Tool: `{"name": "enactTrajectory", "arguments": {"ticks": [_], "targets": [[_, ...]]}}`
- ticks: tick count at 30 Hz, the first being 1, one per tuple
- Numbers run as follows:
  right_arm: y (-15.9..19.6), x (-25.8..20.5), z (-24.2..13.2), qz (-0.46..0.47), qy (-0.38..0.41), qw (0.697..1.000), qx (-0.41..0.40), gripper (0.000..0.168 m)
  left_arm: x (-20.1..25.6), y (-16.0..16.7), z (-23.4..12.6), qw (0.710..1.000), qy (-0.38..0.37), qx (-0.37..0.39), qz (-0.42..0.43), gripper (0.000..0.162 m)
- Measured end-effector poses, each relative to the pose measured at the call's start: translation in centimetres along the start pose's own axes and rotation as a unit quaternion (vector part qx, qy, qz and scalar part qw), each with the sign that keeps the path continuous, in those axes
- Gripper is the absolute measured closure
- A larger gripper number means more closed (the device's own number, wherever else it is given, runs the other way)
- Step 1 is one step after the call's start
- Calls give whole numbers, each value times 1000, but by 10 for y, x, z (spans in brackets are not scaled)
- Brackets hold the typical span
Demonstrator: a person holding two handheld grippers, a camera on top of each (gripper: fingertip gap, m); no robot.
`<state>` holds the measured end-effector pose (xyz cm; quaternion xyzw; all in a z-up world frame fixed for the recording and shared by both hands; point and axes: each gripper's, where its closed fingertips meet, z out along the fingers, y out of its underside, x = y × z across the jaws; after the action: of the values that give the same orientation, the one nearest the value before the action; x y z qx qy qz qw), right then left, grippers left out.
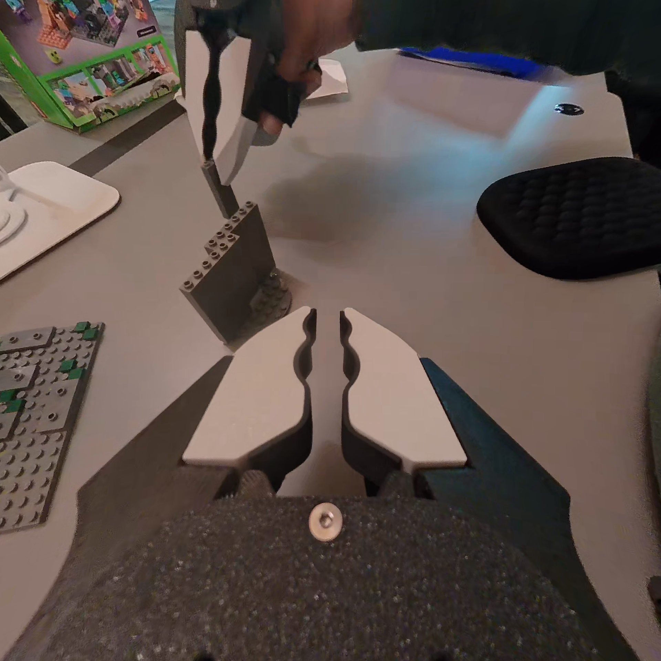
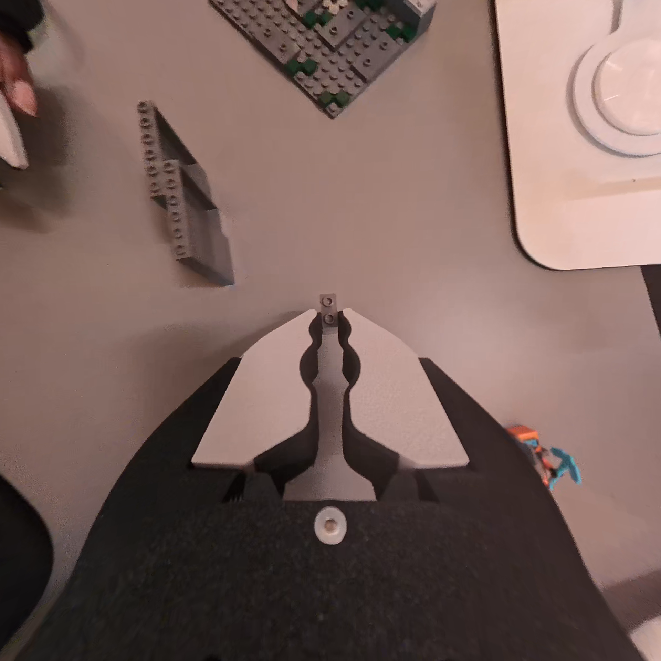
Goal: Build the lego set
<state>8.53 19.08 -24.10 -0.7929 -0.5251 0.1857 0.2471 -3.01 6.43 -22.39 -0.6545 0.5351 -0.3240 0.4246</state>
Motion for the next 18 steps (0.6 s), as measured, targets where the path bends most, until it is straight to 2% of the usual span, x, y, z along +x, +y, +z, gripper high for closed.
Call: {"name": "enactTrajectory", "arguments": {"ticks": [5,18], "targets": [[0,8,13,9,-20,1000,-3,161,-5,2,-3,1000,-5,3,-11,150],[2,7,14,5,-22,1000,7,154,-5,3,-1,1000,-1,2,-14,150]]}}
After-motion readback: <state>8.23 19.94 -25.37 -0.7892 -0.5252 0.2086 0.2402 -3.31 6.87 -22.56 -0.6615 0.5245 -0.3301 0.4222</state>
